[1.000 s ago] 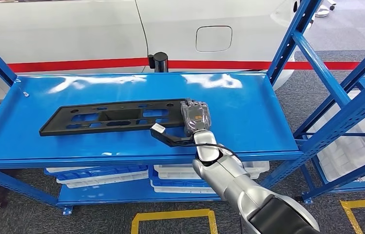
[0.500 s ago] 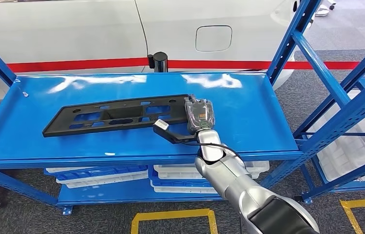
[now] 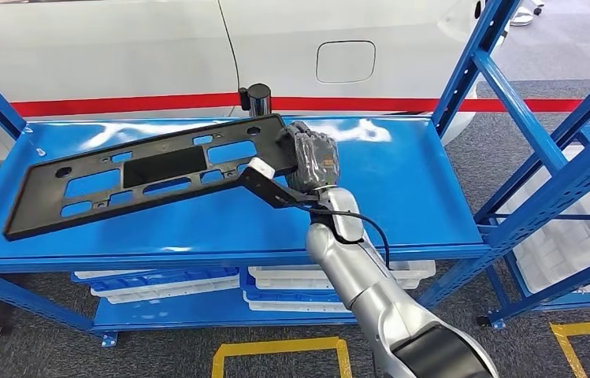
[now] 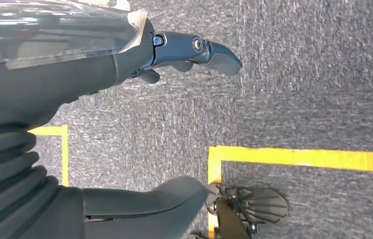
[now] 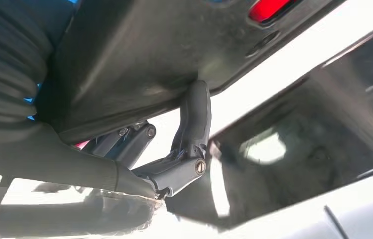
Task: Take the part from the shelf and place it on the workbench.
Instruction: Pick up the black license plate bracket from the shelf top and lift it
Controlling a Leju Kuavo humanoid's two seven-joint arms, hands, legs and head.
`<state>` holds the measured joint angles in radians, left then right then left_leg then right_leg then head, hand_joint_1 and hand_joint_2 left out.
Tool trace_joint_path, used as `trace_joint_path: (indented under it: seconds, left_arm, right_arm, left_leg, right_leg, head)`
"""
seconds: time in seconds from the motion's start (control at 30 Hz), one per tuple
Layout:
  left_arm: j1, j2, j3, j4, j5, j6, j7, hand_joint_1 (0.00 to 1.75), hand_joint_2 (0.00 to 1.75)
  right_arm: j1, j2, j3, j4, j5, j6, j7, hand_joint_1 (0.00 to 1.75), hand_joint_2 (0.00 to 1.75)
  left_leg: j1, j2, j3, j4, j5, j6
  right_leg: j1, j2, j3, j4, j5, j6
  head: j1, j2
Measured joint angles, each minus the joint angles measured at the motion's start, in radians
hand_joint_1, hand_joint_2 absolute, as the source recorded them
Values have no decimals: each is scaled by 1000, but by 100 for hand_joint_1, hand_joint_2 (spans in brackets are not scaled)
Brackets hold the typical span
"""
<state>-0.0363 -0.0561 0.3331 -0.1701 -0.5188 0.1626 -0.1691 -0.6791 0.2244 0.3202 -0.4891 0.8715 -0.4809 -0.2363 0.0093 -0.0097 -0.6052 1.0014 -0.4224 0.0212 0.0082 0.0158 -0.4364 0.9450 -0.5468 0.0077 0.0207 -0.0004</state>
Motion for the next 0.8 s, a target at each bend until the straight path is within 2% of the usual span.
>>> trace_joint_path:
  seconds: [0.1, 0.23, 0.47, 0.67, 0.8]
  left_arm:
    - [0, 0, 1, 0, -4, 8, 6, 0, 175]
    - [1, 0, 5, 0, -8, 10, 11, 0, 175]
    - [1, 0, 13, 0, -16, 12, 13, 0, 175]
    - [2, -3, 17, 0, -23, 17, 14, 0, 175]
    - [2, -6, 17, 0, -24, 18, 14, 0, 175]
  right_arm:
    - [23, 18, -56, -60, -185, 154, -93, 175, 175]
    - [42, 30, -119, -133, -445, 382, -154, 175, 175]
    - [49, 33, -161, -192, -595, 482, -148, 175, 175]
    - [69, 23, -171, -222, -919, 643, -107, 175, 175]
    - [75, 17, -177, -234, -950, 655, -101, 175, 175]
  left_leg:
    - [0, 0, 0, 0, 0, 0]
    - [0, -1, 0, 0, 0, 0]
    - [0, 0, 0, 0, 0, 0]
    - [0, 0, 0, 0, 0, 0]
    - [0, 0, 0, 0, 0, 0]
  right_leg:
    - [0, 0, 0, 0, 0, 0]
    - [0, -1, 0, 0, 0, 0]
    - [0, 0, 0, 0, 0, 0]
    - [0, -1, 0, 0, 0, 0]
    - [0, 0, 0, 0, 0, 0]
  head:
    - [0, 0]
    - [0, 0]
    - [0, 0]
    - [0, 0]
    - [0, 0]
